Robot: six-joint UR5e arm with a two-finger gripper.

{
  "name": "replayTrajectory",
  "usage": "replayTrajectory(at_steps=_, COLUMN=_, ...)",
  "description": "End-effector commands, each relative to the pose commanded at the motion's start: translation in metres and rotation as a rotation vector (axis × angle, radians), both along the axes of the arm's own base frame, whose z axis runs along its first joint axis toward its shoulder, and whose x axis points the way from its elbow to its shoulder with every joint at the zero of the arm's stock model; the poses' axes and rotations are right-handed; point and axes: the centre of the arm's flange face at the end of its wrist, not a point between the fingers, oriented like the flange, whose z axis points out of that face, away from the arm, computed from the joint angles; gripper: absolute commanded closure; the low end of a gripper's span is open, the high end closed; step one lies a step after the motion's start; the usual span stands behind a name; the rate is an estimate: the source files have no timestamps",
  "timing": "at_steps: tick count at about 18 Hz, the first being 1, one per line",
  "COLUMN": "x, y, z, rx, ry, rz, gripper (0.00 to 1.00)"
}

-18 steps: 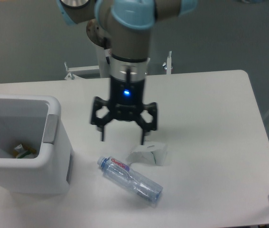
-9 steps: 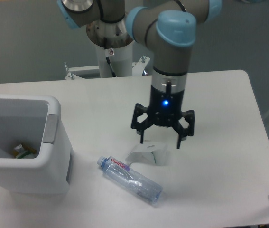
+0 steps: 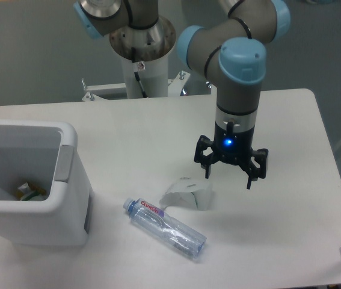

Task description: Open the trash can

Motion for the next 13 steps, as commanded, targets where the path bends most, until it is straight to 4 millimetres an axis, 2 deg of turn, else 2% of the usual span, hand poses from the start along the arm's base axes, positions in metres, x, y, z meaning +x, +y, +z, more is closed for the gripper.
replayTrajectory(at_steps=4, x=-0.0011, y=-0.007, z=-0.0095, rx=-0.017, ry=-0.003, rz=-0.04, gripper=0.0)
replayTrajectory(at_steps=13, x=-0.0009, y=-0.0083, z=-0.0117, rx=-0.019, ry=-0.007, rz=-0.038, gripper=0.0)
